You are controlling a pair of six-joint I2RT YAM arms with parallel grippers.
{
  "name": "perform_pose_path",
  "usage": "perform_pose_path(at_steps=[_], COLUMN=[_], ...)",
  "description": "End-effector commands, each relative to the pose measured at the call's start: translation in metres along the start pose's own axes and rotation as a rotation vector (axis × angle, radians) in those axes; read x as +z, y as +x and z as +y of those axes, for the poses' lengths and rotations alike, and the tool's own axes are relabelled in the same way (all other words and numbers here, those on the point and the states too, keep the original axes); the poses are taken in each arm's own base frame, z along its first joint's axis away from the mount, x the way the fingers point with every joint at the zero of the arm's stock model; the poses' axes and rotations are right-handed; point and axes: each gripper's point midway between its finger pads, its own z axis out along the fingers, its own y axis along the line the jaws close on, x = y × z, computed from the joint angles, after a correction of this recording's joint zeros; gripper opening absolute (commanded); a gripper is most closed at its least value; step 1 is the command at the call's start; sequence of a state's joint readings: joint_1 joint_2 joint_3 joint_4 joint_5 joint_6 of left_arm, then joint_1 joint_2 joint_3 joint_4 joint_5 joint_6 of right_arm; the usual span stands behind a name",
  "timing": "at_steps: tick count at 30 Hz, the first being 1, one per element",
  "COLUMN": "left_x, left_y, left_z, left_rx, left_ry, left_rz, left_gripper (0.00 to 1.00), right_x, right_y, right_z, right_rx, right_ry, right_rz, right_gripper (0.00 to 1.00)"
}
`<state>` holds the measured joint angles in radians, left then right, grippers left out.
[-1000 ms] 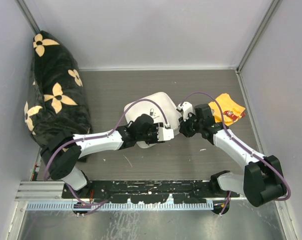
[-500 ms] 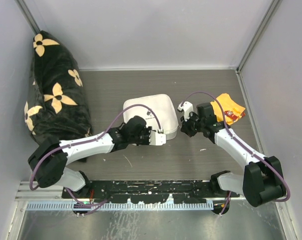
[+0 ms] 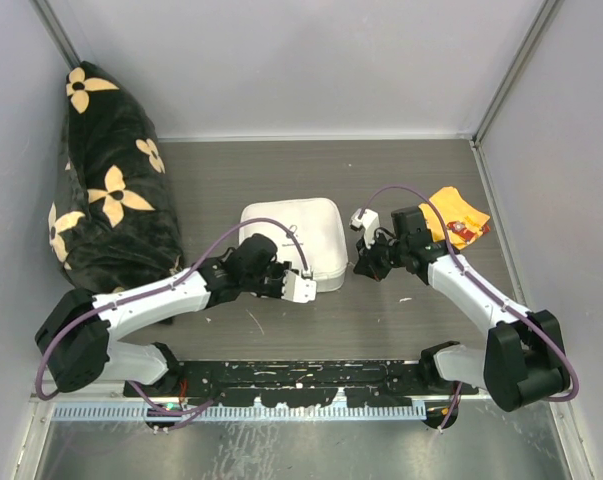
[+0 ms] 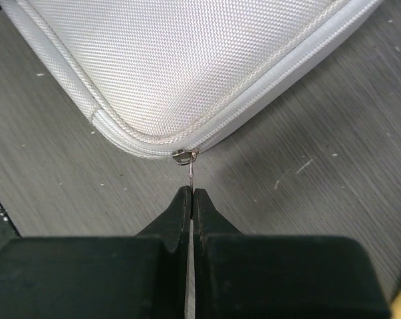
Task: Organize the medicine kit
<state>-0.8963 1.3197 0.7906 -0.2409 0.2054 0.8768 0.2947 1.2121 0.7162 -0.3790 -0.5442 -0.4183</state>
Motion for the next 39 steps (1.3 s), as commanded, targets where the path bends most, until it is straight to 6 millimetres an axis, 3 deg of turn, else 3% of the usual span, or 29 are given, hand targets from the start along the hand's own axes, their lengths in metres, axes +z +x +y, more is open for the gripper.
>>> perform_pose_path(at_steps=[1, 4, 8, 15, 25, 32, 39], left_x=[-0.018, -0.017, -0.008, 0.012, 0.048, 0.06, 0.044], left_y=[-0.012, -0.034, -0.057, -0.088, -0.085, -0.065, -0.034], left_z=[-0.015, -0.006, 0.009, 0.023, 0.04, 0.024, -0.005], left_rx=[0.005, -0.036, -0.087, -0.175, -0.245, -0.156, -0.059], left_ry=[0.074, 0.059, 0.02, -0.032, -0.18, -0.13, -0.049], left_rz=[-0.064, -0.142, -0.179, -0.178, -0.113, -0.051, 0.039], left_gripper=[0.24, 0.54, 0.67, 0.7, 0.7, 0.5, 0.16], right_x=[-0.008, -0.008, -0.005, -0.002, -0.004, -0.005, -0.006], right_y=[-0.031, -0.032, -0.028, -0.028, -0.032, -0.032, -0.032], right_z=[-0.003, 0.005, 0.01, 0.01, 0.007, 0.005, -0.003], right_rx=[-0.023, -0.002, 0.025, 0.045, 0.045, 0.029, -0.009], right_ry=[-0.021, -0.056, -0.085, -0.095, -0.078, -0.066, -0.029], right_rz=[-0.081, -0.093, -0.087, -0.09, -0.097, -0.096, -0.09], right_gripper=[0.01, 0.01, 0.01, 0.01, 0.01, 0.01, 0.01])
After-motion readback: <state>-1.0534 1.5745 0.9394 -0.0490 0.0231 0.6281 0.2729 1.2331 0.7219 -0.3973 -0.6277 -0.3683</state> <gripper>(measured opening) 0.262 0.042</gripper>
